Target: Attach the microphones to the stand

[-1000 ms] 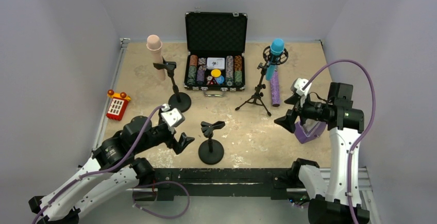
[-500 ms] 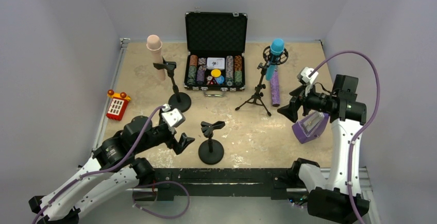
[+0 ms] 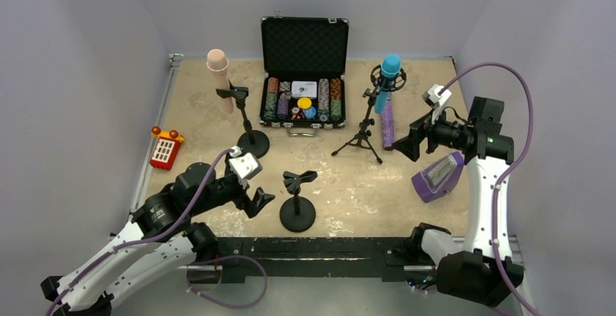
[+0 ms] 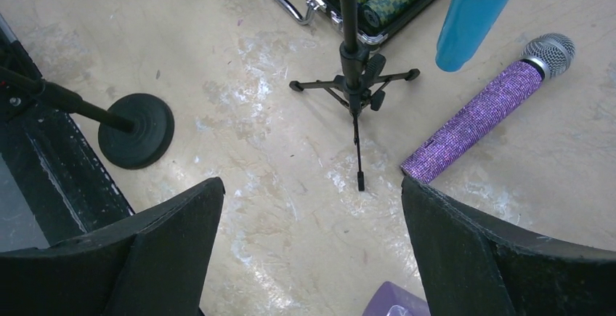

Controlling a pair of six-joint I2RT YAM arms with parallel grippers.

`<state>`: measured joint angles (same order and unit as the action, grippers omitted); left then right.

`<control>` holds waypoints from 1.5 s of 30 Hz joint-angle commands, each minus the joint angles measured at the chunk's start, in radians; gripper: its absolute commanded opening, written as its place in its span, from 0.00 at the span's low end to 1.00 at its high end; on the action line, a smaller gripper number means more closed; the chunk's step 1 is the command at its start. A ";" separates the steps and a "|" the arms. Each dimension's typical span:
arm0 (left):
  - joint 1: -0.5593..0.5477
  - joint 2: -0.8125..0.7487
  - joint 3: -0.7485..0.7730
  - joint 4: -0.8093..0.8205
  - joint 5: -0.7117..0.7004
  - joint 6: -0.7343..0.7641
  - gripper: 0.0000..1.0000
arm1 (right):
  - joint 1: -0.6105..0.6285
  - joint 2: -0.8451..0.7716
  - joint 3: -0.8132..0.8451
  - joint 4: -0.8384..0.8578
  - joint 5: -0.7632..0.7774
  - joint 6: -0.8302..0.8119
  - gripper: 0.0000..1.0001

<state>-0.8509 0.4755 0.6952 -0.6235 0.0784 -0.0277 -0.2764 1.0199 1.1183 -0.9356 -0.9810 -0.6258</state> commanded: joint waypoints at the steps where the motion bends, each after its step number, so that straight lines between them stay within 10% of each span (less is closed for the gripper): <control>1: 0.008 0.007 0.004 0.011 0.016 0.023 0.99 | -0.007 0.034 0.033 0.088 0.042 0.094 0.95; 32: 0.018 0.020 0.006 0.010 0.027 0.023 0.99 | 0.161 0.293 -0.172 0.673 0.661 0.775 0.76; 45: 0.019 0.023 0.006 0.010 0.028 0.023 0.99 | 0.191 0.578 -0.028 0.588 0.701 0.869 0.75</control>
<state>-0.8379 0.4938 0.6952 -0.6239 0.0975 -0.0143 -0.1055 1.5558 1.0115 -0.3382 -0.3138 0.2123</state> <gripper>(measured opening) 0.992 0.755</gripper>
